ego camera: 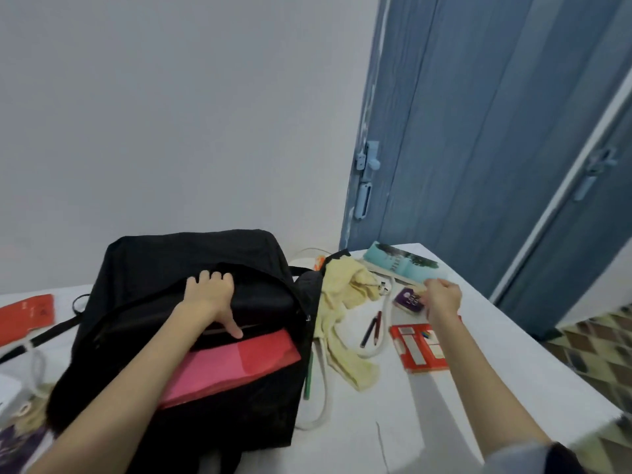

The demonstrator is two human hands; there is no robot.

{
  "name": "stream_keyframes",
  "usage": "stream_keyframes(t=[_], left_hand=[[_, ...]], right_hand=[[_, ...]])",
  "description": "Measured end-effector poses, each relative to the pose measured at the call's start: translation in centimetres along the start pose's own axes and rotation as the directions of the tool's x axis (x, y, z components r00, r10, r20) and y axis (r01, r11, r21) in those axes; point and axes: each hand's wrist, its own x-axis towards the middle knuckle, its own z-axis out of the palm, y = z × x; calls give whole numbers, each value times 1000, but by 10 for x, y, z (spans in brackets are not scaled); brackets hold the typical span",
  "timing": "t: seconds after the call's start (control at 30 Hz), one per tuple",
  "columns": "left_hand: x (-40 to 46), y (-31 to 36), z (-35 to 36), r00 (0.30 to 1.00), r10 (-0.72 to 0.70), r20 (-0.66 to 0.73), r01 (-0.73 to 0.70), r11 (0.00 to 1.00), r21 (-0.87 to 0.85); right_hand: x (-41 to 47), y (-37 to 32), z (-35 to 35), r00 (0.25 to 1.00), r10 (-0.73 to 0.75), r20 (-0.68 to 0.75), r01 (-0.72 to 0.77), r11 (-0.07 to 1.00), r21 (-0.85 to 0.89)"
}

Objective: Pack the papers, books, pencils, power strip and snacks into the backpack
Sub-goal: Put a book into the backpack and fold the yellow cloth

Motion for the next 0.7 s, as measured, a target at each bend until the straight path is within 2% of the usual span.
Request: stream_keyframes(t=[0.1, 0.13, 0.17, 0.2, 0.23, 0.27, 0.3, 0.37, 0.43, 0.5, 0.57, 0.7], left_hand=[[3, 15, -12, 990, -79, 117, 87, 994, -63], [2, 21, -18, 991, -113, 75, 118, 991, -65], [2, 31, -26, 992, -122, -45, 117, 988, -103], [3, 45, -34, 969, -112, -220, 65, 975, -212], [8, 67, -45, 916, -119, -384, -40, 924, -381], [10, 90, -56, 868, -128, -479, -177, 822, -541], [15, 115, -66, 846, -104, -522, -293, 728, -620], [37, 169, -72, 816, 40, -577, -455, 661, -597], [65, 220, -68, 813, 237, -532, -532, 673, -514], [91, 261, -56, 842, 377, -385, -532, 698, -480], [110, 287, -50, 868, 376, -325, -496, 687, -531], [138, 297, -52, 892, 259, -370, -450, 591, -670]], right_hand=[[49, -6, -4, 991, 117, -58, -119, 992, -30], [64, -7, -5, 987, 141, -72, -146, 987, -64], [74, -9, -7, 983, 166, -75, -173, 980, -102], [85, -8, -7, 982, 179, -69, -186, 974, -128], [97, -8, -8, 979, 202, -37, -206, 969, -135], [106, -5, -8, 977, 212, -4, -211, 968, -134], [113, -3, -8, 976, 215, 19, -211, 969, -131], [128, 1, -9, 975, 222, 28, -216, 967, -132], [136, 2, -10, 964, 261, 53, -256, 963, -83], [141, 3, -11, 949, 287, 128, -283, 958, -51], [143, -2, -13, 950, 240, 200, -242, 970, -17], [137, -32, -18, 935, 11, 355, -56, 992, 115]])
